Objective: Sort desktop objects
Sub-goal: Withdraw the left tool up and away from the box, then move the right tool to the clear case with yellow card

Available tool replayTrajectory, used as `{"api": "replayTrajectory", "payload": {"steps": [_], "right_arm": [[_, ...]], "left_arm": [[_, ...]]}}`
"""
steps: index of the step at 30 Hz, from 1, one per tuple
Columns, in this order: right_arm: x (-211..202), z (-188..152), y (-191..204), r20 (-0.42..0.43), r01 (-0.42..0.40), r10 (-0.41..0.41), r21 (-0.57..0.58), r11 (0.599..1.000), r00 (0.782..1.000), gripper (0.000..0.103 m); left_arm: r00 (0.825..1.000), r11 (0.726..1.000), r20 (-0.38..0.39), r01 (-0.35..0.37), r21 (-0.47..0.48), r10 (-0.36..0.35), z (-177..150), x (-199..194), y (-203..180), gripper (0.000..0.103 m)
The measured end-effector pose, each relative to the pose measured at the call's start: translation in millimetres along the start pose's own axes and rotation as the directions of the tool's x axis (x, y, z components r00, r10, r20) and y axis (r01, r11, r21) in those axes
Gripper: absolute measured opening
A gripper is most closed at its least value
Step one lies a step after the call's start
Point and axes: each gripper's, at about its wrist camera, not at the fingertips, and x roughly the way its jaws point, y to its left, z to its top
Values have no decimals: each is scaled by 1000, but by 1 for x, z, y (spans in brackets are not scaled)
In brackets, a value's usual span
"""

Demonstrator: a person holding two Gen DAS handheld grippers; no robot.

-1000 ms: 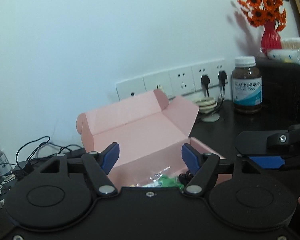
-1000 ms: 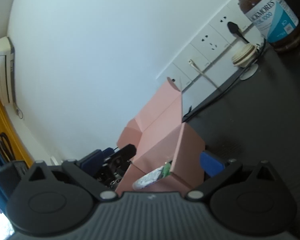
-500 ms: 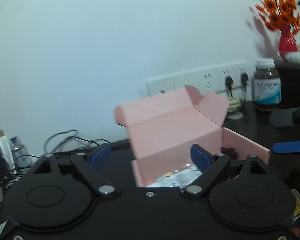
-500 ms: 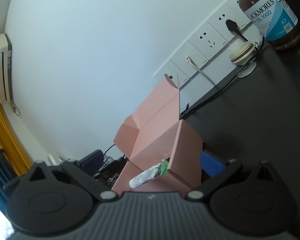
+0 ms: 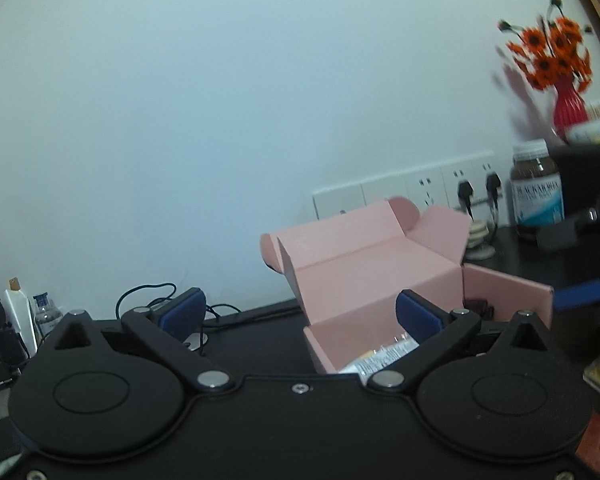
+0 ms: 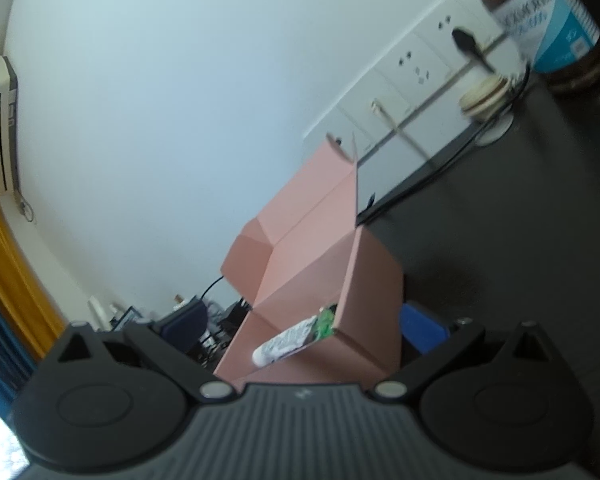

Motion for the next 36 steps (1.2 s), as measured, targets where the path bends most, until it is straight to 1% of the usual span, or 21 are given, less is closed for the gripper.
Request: {"api": "replayTrajectory", "payload": {"steps": [2, 4, 7, 9, 11, 14, 17, 19, 21, 23, 24, 26, 28, 30, 33, 36], "right_arm": [[2, -1, 2, -12, 15, -15, -8, 1000, 1000, 102], [2, -3, 6, -5, 37, -37, -32, 999, 999, 102], [2, -5, 13, 7, 86, -86, -82, 993, 996, 102], [4, -6, 16, -2, 108, -109, -99, 989, 994, 102], [5, -6, 17, 1, 131, -132, -109, 985, 991, 102], [-1, -6, 16, 33, 132, -129, -101, 986, 991, 102], [-10, -5, 13, 81, 138, -132, -87, 987, 988, 102], [-16, -5, 17, 139, 180, -164, -110, 977, 977, 102], [-19, -5, 22, 195, 222, -195, -132, 966, 961, 102], [-23, -7, 27, 244, 237, -196, -154, 959, 950, 102], [-24, -8, 31, 254, 242, -194, -173, 955, 948, 102], [-25, -6, 38, 222, 247, -198, -218, 944, 955, 102], [-24, -4, 47, 140, 228, -197, -264, 937, 970, 102], [-23, -4, 55, 65, 219, -209, -304, 927, 976, 102], [-29, -11, 68, 21, 232, -244, -400, 887, 970, 102], [-35, -22, 72, -34, 247, -306, -509, 824, 951, 102]], "left_arm": [[1000, 999, -3, 12, -36, -12, 0, 1, 7, 103], [1000, 995, -18, 15, -95, -16, -1, 1, 15, 103], [999, 982, -31, 31, -187, -38, -3, 1, 27, 103], [997, 976, -31, 56, -211, -64, -3, 1, 30, 103], [995, 972, -55, 70, -225, -84, -2, 3, 30, 103], [992, 970, -83, 75, -231, -97, -3, 7, 30, 103], [993, 979, -99, 50, -196, -70, -3, 9, 24, 103], [994, 983, -101, 30, -183, -49, -4, 9, 24, 103], [994, 981, -100, 12, -196, -32, -5, 7, 27, 103], [992, 975, -116, 25, -222, -52, -5, 11, 31, 103], [990, 972, -132, 26, -234, -58, -6, 13, 33, 103], [985, 968, -159, 18, -250, -60, -7, 17, 36, 103], [983, 965, -173, 8, -262, -56, -8, 20, 38, 103], [984, 964, -172, -12, -265, -36, -8, 20, 40, 103], [988, 966, -154, -25, -259, -16, -8, 17, 41, 103], [988, 969, -150, -17, -245, -20, -7, 16, 38, 103]]}}
